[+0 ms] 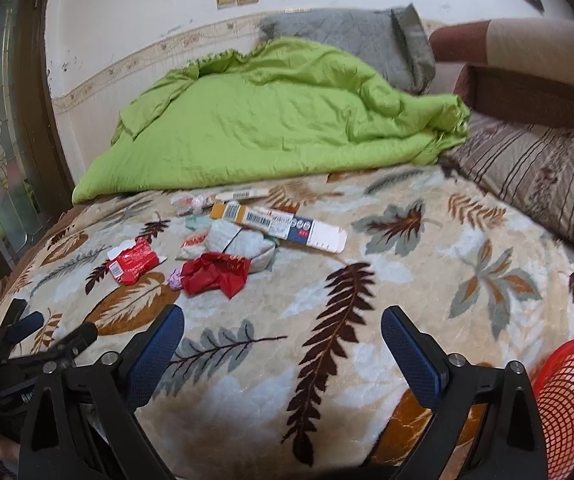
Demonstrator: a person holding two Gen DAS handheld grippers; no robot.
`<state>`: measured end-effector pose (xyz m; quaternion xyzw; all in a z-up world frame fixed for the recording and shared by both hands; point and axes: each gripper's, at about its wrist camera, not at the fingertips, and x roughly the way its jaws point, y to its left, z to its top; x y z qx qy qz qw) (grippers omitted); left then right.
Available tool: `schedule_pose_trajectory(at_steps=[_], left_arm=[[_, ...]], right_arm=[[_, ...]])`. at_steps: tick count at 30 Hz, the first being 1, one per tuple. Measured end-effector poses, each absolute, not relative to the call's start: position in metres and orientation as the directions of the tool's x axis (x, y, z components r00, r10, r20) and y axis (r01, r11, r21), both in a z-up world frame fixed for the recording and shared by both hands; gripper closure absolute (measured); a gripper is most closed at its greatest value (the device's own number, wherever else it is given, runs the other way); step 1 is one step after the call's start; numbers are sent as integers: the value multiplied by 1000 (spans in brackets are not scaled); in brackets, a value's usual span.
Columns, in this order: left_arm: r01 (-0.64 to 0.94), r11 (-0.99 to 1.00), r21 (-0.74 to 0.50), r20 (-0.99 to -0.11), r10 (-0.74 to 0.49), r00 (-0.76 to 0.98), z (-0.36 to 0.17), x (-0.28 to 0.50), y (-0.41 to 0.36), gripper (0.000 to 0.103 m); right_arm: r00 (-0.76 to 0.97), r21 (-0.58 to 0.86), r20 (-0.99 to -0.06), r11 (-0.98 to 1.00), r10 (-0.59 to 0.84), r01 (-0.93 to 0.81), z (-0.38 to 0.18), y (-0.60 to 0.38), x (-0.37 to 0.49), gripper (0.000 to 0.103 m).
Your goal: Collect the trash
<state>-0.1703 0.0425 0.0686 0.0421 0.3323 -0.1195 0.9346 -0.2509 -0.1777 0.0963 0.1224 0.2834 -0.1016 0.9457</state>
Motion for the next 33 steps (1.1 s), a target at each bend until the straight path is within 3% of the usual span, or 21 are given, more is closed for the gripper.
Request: schedule_pose_trajectory(at_steps=[5, 7, 9, 16, 17, 18, 19, 24, 26, 31, 33], left_arm=[[221, 968, -120, -667, -243, 704, 73, -150, 63, 1], [230, 963, -139, -664, -263, 700, 76, -145, 66, 12], [241, 958, -153, -670, -280, 687, 78, -138, 68, 30], [212, 952, -219, -684, -305, 663, 87, -100, 89, 33], [205, 951, -233, -691, -310, 653, 88, -89, 92, 33], [202, 948, -245, -702, -317, 637, 88, -77, 95, 33], [195, 947, -255, -712, -321, 625, 87, -64, 98, 33], [161, 953, -255, -748, -300, 592, 73, -9, 98, 33], [150, 956, -251, -761, -291, 580, 63, 11, 95, 33], [148, 956, -254, -784, -293, 547, 36, 47, 85, 38], [165, 954, -252, -793, -301, 530, 29, 53, 79, 56]], right_arm=[[786, 275, -619, 939, 8, 207, 86, -183, -215, 11], [754, 351, -647, 922, 112, 165, 78, -183, -189, 14], [731, 427, -658, 889, 180, 165, 69, -187, -164, 22], [680, 502, -686, 845, 258, 186, 46, -190, -86, 24], [679, 498, -687, 848, 258, 181, 45, -190, -80, 27], [677, 486, -691, 856, 252, 177, 43, -188, -74, 41], [675, 477, -695, 861, 247, 176, 40, -186, -70, 48], [684, 473, -675, 874, 276, 114, 36, -184, -69, 65], [701, 462, -659, 882, 273, 91, 40, -184, -73, 79], [727, 483, -621, 873, 293, 61, 48, -184, -82, 85], [730, 490, -615, 870, 298, 58, 49, -185, -84, 86]])
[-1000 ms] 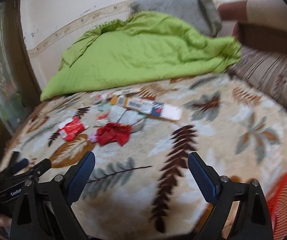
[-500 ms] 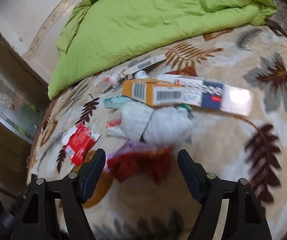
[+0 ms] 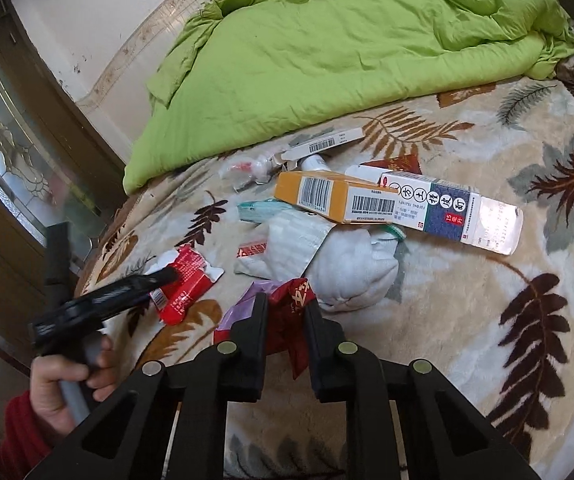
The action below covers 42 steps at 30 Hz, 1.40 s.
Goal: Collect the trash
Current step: 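Grasp the red snack wrapper with the left tool while the right tool grasps red candy wrappers, then carry both wrappers over the red wastebasket and open both tools to drop them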
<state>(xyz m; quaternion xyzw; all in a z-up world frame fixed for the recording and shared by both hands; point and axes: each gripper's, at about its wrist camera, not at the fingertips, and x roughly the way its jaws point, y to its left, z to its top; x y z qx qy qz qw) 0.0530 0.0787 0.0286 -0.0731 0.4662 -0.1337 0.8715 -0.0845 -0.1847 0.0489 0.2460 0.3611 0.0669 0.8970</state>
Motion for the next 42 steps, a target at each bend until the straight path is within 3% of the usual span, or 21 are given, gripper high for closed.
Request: schedule_pose_trajectory(at_steps=[1, 2, 7, 9, 17, 29, 36, 42], left_arm=[[171, 956, -239, -788, -294, 541, 28, 53, 75, 60], [184, 954, -236, -785, -299, 543, 29, 53, 72, 74], [261, 942, -212, -758, -327, 564, 36, 32, 57, 88], [299, 927, -226, -744, -362, 562, 42, 21, 53, 98], [400, 875, -274, -670, -472, 573, 77, -32, 33, 100], [597, 737, -316, -590, -646, 485, 121, -113, -15, 100], [760, 568, -315, -561, -757, 334, 140, -171, -84, 100], [861, 387, -331, -564, -813, 148, 146, -225, -163, 100]], right_arm=[[732, 493, -612, 868, 300, 56, 50, -185, -85, 86], [734, 496, -608, 867, 301, 55, 51, -185, -85, 86], [752, 499, -592, 864, 289, 61, 56, -189, -92, 87], [757, 501, -589, 863, 284, 66, 58, -191, -96, 87], [794, 512, -550, 856, 261, 74, 74, -197, -129, 87], [869, 533, -472, 833, 151, 145, 114, -242, -254, 87], [883, 489, -466, 813, -63, 316, 135, -302, -360, 87], [817, 452, -518, 729, -254, 514, 135, -351, -442, 87]])
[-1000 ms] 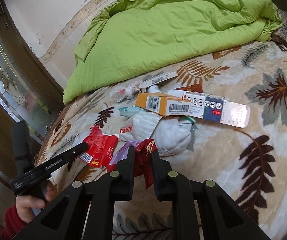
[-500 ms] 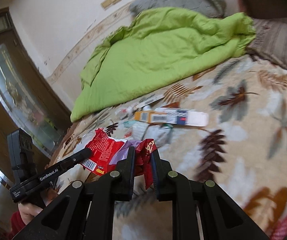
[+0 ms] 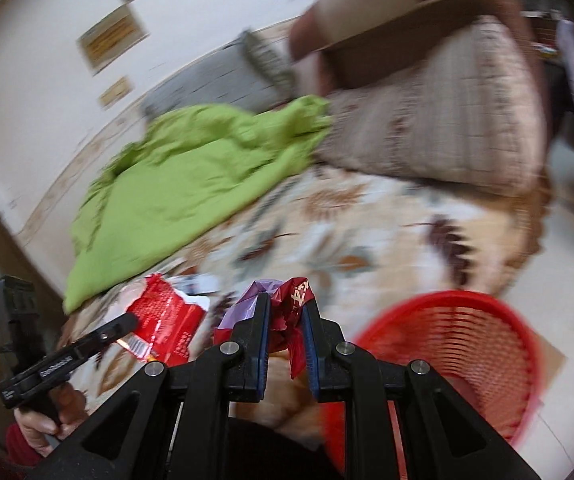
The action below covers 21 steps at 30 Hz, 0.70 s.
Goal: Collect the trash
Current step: 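Carry both wrappers over the red wastebasket and open both tools to drop them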
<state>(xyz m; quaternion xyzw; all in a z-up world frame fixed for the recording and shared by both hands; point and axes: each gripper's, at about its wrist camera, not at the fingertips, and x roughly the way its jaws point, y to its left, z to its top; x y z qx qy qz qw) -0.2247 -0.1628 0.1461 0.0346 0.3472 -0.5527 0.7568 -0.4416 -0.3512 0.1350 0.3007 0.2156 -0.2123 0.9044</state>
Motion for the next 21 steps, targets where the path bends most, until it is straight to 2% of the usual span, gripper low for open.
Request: schedule_pose_trajectory(at_steps=[5, 9, 13, 14, 15, 16, 17, 18, 19, 20, 21], left_arm=[[910, 267, -317, -584, -811, 34, 142, -274, -218, 100], [934, 196, -300, -618, -786, -33, 131, -309, -257, 100], [944, 168, -283, -645, -762, -58, 119, -328, -278, 99], [946, 173, -275, -651, -758, -51, 117, -330, -282, 98], [947, 179, -266, -658, -752, -43, 115, -331, -283, 95], [947, 182, -264, -661, -749, -41, 113, -331, -286, 92], [946, 186, -264, -661, -750, -37, 113, -331, -283, 81], [945, 203, -258, -657, -754, -18, 114, -328, -279, 65], [942, 220, -254, -651, -759, 2, 116, -325, -274, 57], [939, 234, -254, -645, -764, 16, 117, -322, -270, 52], [934, 242, -264, -640, -768, 19, 119, -317, -267, 52]], right_arm=[[742, 404, -567, 664, -358, 630, 124, -376, -483, 87], [699, 397, -602, 616, -385, 681, 110, -392, -500, 86], [663, 377, -636, 591, -394, 713, 96, -399, -502, 81], [652, 366, -644, 588, -400, 722, 93, -400, -504, 73], [637, 352, -655, 582, -406, 733, 90, -400, -504, 62], [634, 352, -654, 575, -413, 738, 89, -402, -504, 60], [637, 356, -650, 575, -414, 737, 89, -402, -505, 60], [638, 355, -650, 577, -413, 735, 90, -402, -503, 60], [635, 348, -649, 579, -418, 737, 91, -401, -502, 60], [631, 342, -649, 579, -425, 740, 92, -401, -501, 59], [628, 336, -649, 579, -429, 743, 93, -400, -499, 59]])
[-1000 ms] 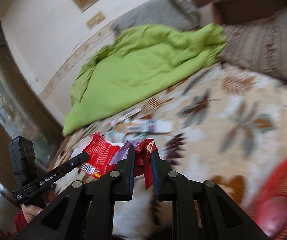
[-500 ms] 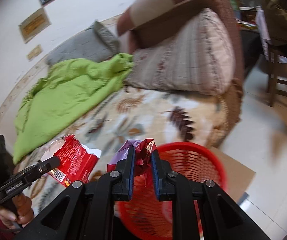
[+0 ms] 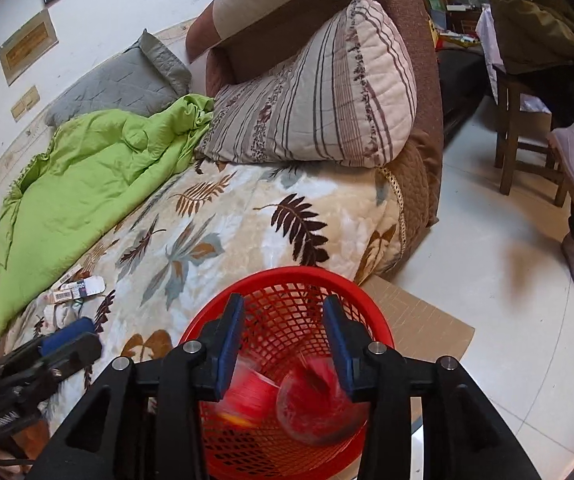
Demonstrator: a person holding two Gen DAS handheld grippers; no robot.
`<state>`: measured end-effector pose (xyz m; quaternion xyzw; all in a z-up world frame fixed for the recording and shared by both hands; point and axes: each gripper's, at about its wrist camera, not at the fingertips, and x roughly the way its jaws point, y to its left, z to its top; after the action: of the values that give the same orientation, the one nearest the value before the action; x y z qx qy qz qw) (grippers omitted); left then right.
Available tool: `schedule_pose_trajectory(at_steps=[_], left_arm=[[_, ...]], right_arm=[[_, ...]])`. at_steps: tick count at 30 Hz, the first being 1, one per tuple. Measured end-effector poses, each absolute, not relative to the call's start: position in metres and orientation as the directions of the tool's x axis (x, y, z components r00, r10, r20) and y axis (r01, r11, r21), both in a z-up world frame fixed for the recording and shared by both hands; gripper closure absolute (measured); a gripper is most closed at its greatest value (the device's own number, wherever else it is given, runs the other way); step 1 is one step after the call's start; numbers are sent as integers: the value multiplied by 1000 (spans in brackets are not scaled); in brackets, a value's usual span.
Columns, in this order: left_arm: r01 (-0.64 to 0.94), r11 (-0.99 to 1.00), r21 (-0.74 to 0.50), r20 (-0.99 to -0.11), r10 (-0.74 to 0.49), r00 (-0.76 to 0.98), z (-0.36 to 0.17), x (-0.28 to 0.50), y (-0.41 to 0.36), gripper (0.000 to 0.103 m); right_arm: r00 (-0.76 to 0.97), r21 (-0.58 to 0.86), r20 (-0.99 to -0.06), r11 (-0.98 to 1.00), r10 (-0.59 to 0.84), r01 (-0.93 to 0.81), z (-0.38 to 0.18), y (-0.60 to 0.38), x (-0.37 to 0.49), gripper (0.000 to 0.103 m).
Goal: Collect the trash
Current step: 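Carry both wrappers over the red wastebasket and open both tools to drop them, then grasp the crumpled purple wrapper ball with the left tool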
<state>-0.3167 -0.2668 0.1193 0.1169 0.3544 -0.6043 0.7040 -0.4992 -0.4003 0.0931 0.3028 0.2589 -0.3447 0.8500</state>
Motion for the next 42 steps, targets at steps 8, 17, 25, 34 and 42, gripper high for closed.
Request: schedule_pose_trajectory(at_steps=[8, 17, 25, 34, 42], left_arm=[[890, 398, -221, -609, -770, 193, 130, -283, -217, 48], [708, 663, -244, -630, -663, 403, 119, -198, -109, 48], [493, 848, -195, -712, -468, 523, 90, -97, -19, 48], [448, 867, -218, -772, -434, 464, 43, -37, -23, 70], [479, 867, -138, -780, -393, 487, 22, -25, -48, 76]], right_arm=[[695, 347, -618, 665, -368, 661, 107, -374, -470, 57], [762, 341, -603, 786, -238, 515, 120, -329, -406, 56], [789, 340, -610, 873, -78, 350, 124, -286, -339, 54], [769, 337, -640, 903, 14, 265, 116, -271, -293, 51], [732, 364, -666, 919, 141, 154, 104, -255, -220, 47]])
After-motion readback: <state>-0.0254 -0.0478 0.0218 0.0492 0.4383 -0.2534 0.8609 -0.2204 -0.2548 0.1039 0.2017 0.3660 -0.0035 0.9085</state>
